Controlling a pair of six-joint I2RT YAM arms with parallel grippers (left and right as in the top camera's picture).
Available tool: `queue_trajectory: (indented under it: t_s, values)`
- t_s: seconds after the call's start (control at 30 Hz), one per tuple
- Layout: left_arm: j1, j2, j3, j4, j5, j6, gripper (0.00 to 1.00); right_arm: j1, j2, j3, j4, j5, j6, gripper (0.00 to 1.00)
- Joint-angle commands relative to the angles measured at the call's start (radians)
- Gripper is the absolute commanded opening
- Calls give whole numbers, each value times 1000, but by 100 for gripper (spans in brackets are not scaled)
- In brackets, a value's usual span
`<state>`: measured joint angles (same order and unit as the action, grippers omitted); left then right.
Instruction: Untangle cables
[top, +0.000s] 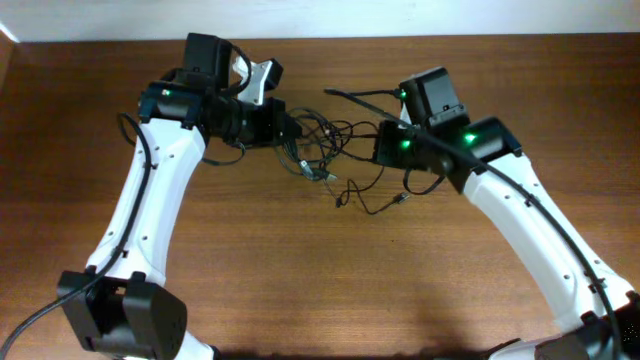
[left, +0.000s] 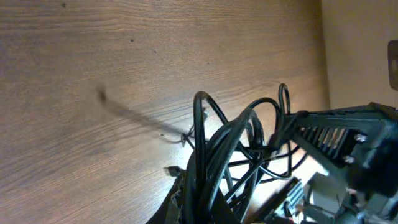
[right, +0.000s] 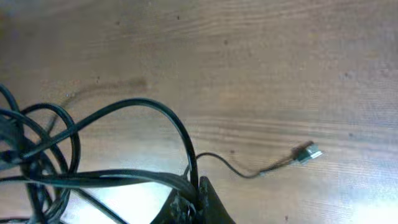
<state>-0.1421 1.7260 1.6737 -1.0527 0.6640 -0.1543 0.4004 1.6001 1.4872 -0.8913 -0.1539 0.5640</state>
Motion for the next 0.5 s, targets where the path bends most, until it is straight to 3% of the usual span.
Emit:
queue_trajectory:
  t_s: [0.0,0.17,0.2,0.27,0.33,0.47]
  values:
    - [112,-35,5,-4,-97,127,6,-145,-29,102,-140,163,16,4]
    - [193,-46,5,0,-103,134,33,-232,-42,293,-350,124,-87,4]
    - [197,-46,5,0,-94,134,32,-231,-42,309,-361,94,-104,4]
    - [197,-46,5,-1,-57,134,19,-231,-42,314,-372,56,-105,4]
    - [197,-46,5,-5,-58,134,12,-230,-42,314,-377,44,-116,4]
    - [197,-45,5,0,-58,134,17,-227,-42,314,-364,-76,-146,4]
